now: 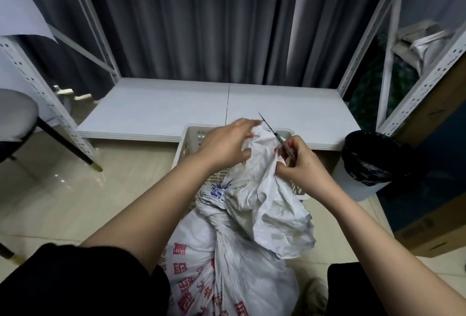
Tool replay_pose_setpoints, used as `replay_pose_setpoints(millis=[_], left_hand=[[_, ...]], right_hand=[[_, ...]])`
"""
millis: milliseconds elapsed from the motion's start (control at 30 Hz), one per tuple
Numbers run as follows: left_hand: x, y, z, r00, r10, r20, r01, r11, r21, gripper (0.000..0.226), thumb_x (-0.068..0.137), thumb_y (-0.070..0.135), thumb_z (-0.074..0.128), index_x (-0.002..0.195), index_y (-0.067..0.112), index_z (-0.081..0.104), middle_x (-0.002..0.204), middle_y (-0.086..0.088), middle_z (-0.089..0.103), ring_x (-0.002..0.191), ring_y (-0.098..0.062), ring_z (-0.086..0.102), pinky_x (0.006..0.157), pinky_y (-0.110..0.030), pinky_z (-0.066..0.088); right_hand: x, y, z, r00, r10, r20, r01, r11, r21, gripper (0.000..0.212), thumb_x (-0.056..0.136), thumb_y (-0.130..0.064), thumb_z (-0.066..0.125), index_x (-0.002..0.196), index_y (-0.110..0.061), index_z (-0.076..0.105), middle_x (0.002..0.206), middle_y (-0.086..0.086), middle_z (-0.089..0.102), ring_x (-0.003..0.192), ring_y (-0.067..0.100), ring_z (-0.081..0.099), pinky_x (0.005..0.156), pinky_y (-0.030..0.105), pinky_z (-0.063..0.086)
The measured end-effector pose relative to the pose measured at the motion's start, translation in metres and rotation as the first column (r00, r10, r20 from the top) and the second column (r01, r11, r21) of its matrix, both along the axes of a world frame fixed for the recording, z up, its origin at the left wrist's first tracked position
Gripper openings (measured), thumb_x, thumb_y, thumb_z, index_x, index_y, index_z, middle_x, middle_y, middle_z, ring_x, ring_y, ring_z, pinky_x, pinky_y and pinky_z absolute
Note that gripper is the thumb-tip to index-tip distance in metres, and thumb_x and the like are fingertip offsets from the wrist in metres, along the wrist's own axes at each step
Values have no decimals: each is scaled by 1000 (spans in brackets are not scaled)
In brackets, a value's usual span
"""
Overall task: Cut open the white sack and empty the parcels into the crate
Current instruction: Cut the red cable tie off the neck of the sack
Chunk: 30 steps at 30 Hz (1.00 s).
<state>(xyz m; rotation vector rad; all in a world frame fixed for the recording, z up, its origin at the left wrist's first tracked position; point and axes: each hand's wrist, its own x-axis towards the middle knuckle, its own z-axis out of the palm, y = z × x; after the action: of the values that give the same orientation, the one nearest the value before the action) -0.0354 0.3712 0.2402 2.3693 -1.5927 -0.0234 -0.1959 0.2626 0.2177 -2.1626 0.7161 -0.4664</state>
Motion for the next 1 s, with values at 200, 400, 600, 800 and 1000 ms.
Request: replay_pose_setpoints(millis=[200, 400, 600, 800, 1000], left_hand=[[4, -31, -7, 986, -133, -103, 147, 980, 138, 66, 80, 24, 61, 141, 29, 39, 144, 4, 44, 124, -19, 52, 97, -36, 47], [13, -24, -6, 989, -42, -143, 55, 995, 84, 31, 86, 29, 56, 116, 23, 61, 122, -1, 53, 103, -25, 60, 78, -32, 46], [19, 2, -2, 980, -51, -193, 69, 994, 90, 8, 84, 26, 54, 82, 30, 47, 78, 6, 57, 76, -21, 56, 62, -29, 38], [19, 14, -2, 939, -50, -341, 99, 987, 128, 49, 74, 45, 47, 119, 34, 59, 115, 8, 67, 100, -16, 63, 87, -36, 51], [19, 17, 3, 913, -33, -407, 107, 981, 161, 47, 85, 26, 58, 131, 28, 54, 124, 5, 63, 104, -17, 61, 92, -37, 49]], right_hand=[[-4, 4, 9, 994, 94, 59, -96, 995, 32, 24, 78, -3, 60, 92, -13, 43, 65, -9, 37, 52, 3, 33, 50, 15, 30], [-6, -4, 9, 997, 76, 7, -76, 997, -4, 25, 81, -7, 59, 88, -22, 41, 64, -11, 39, 54, 5, 35, 51, 20, 29], [-6, -14, 14, 989, 34, -145, -46, 996, -77, 26, 83, -23, 64, 96, -16, 42, 79, -2, 56, 69, 17, 49, 66, 37, 40], [-16, -14, 37, 985, -1, -173, 2, 1000, 10, 33, 94, -53, 30, 87, -24, 44, 73, 0, 62, 77, 23, 52, 80, 41, 41], [-32, -12, 68, 928, -92, -361, -47, 932, -360, 15, 94, -42, 44, 95, -29, 50, 71, -9, 61, 73, 20, 58, 66, 36, 45]])
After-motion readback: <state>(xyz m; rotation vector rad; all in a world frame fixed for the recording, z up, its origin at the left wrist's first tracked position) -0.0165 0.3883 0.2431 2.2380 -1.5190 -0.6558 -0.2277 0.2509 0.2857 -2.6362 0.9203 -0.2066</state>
